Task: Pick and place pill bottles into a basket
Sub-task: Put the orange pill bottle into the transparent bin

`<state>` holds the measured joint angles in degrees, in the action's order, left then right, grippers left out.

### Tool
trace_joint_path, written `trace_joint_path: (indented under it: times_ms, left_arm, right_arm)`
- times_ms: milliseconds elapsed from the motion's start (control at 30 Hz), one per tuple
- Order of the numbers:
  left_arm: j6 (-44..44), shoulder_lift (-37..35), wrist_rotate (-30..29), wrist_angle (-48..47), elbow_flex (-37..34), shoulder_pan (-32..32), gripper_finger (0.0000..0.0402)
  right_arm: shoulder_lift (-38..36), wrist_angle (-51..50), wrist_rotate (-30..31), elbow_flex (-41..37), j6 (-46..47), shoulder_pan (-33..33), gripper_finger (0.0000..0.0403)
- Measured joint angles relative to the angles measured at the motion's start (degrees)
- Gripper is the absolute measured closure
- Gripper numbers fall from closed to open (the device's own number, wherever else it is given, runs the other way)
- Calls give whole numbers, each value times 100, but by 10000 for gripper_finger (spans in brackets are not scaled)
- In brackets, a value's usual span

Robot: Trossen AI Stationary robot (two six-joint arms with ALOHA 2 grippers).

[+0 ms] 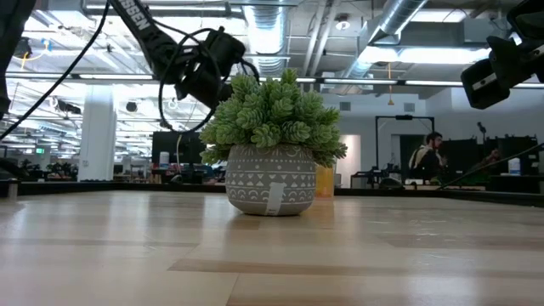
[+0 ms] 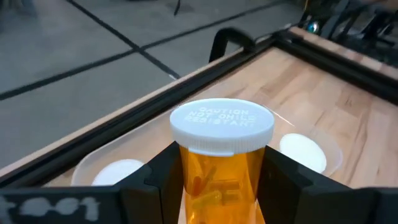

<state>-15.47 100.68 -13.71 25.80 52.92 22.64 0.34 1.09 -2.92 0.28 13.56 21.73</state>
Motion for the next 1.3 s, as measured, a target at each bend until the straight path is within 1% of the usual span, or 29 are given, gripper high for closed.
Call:
trace_joint_path:
  times_ms: [200, 333, 433, 533, 667, 967, 1133, 1300]
  left_arm:
    - [-12, 0, 106, 1141, -512, 94, 256]
    - [77, 0, 41, 1326, -824, 163, 256]
    - [25, 0, 29, 1713, -1120, 176, 255]
    - [-10, 0, -176, 2013, -1362, 174, 255]
    - [-130, -4, -308, 2067, -1547, 163, 255]
    - [53, -4, -476, 2171, -1558, 137, 251]
    - [77, 36, -474, 2230, -1558, 137, 227]
    - [-6, 165, -321, 2366, -1535, 139, 197]
  right_arm:
    - [0, 0, 0, 0, -2, -1, 283]
    - [1, 1, 0, -1, -2, -1, 283]
    - [0, 1, -2, 1, 0, -1, 283]
    - [0, 0, -2, 0, -1, -1, 283]
    - [1, 0, -2, -1, 0, 1, 283]
    - [0, 0, -2, 0, -1, -1, 283]
    - [0, 1, -2, -1, -1, 1, 283]
    - [0, -1, -2, 1, -1, 0, 283]
